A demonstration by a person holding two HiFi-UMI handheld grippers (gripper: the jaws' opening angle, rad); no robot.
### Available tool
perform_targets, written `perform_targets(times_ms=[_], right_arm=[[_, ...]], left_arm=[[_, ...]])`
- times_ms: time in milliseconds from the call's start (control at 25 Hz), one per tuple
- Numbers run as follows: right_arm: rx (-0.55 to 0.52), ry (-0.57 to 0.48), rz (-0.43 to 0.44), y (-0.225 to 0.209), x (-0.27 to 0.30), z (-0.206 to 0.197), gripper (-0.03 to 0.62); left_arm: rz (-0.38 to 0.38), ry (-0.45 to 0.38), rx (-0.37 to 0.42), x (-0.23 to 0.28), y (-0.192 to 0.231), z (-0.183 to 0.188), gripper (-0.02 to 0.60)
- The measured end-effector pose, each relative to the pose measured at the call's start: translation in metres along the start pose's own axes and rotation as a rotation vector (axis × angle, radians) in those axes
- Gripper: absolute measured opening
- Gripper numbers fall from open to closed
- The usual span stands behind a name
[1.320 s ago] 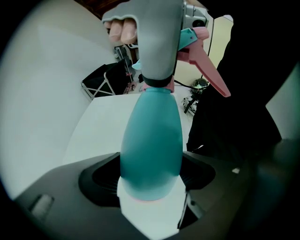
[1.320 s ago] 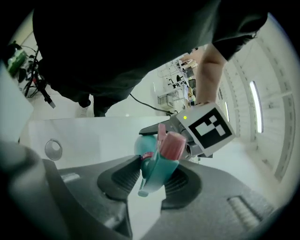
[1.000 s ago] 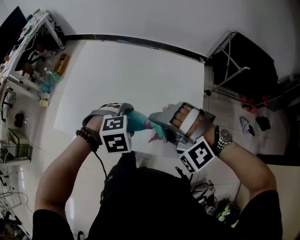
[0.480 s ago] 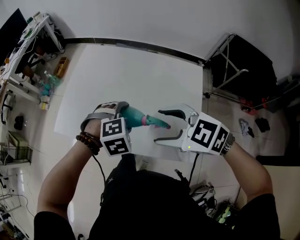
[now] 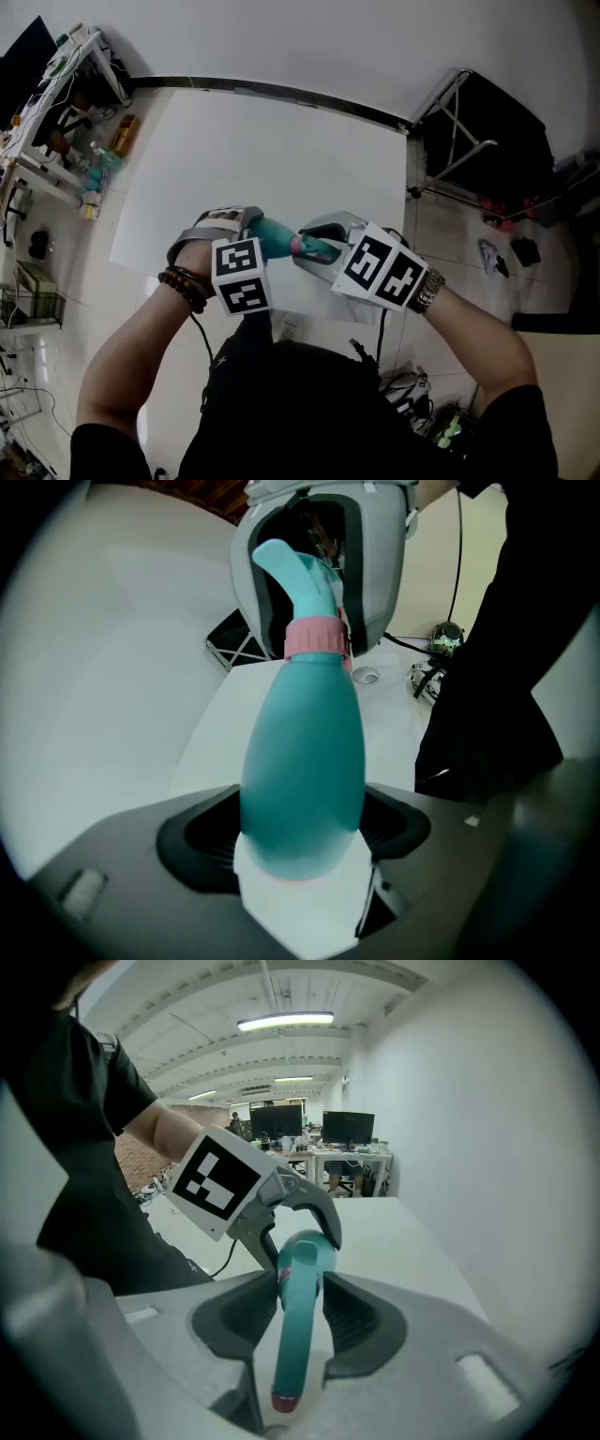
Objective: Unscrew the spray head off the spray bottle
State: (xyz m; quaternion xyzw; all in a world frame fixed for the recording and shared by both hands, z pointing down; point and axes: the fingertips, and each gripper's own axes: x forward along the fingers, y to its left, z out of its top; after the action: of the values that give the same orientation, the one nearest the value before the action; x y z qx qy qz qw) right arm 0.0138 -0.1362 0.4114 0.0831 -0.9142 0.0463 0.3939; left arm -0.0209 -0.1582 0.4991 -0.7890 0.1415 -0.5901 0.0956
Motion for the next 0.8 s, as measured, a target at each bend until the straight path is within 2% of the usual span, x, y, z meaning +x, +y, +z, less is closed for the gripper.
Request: perform_targets(times_ms=[160,280,480,720,800], right_arm=[[-0.003,0.028,-0.004,0.001,0.005,-0.003,0.125],[-0.093,0.052,-0.018,0.005,0.007,-0.005,0.121],[-0.469,0.091,-0.079,0.013,0.007,-0.011,0.12],[-1.031,0.173,-0.19,0.024,0.001,-0.015,0.117],[-1.181,0.173,-0.222,0.029,0.0,-0.015,0.117]], left_arm=[[-0.003,0.023,-0.002,0.002,-0.001,-0.004,0.399],[-0.038,0.024,-0.011,0.004,-0.007,-0.005,0.399],[-0.113,0.014,-0.009,0.003,-0.016,-0.003,0.399],[-0.195,0.002,0.013,0.001,-0.026,0.001,0.399],[-0.222,0.0,0.02,0.0,-0.03,0.002,0.399]])
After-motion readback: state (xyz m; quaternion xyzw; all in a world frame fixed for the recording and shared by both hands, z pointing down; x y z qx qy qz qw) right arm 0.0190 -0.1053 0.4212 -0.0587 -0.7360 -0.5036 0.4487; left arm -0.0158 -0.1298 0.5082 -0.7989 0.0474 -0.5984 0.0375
